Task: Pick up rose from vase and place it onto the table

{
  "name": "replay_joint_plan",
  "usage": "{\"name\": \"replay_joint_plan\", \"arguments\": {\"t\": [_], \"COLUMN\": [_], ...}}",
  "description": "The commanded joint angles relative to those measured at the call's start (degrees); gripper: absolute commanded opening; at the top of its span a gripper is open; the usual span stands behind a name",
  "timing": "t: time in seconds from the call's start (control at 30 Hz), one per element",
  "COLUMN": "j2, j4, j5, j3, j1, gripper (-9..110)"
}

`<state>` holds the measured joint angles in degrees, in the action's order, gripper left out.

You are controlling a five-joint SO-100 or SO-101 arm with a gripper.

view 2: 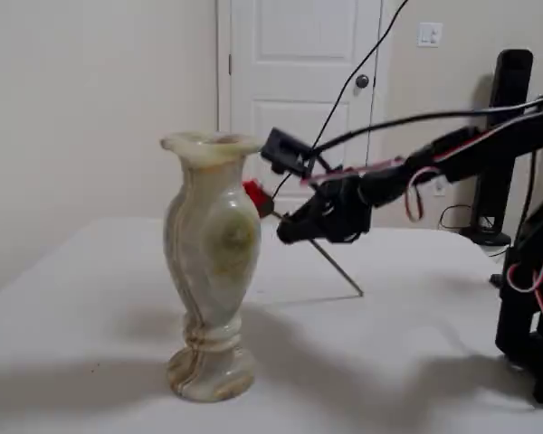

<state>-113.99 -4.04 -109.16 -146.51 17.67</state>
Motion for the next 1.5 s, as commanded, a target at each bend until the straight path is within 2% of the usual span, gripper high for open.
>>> {"name": "replay_joint_plan", "arguments": {"t": [0.0, 0.2, 0.43, 0.57, 0.87, 1.0, 1.07, 1.23, 1.47], "j2": [8.9, 19.6, 26.0, 27.3, 29.3, 30.0, 30.9, 31.5, 39.0], "j4": [-12.0, -19.8, -23.4, -23.6, -27.3, -30.0, -32.3, -33.7, -45.7], "j5": [1.0, 0.1, 0.4, 0.7, 1.6, 3.0, 3.2, 4.0, 1.7], "j3": [0.9, 2.0, 4.6, 5.8, 6.2, 6.3, 6.3, 6.3, 8.3], "j1": [1.8, 3.1, 2.9, 3.2, 3.4, 3.5, 3.6, 3.7, 5.1], "gripper": [0, 0, 10, 20, 31, 46, 48, 46, 32]}}
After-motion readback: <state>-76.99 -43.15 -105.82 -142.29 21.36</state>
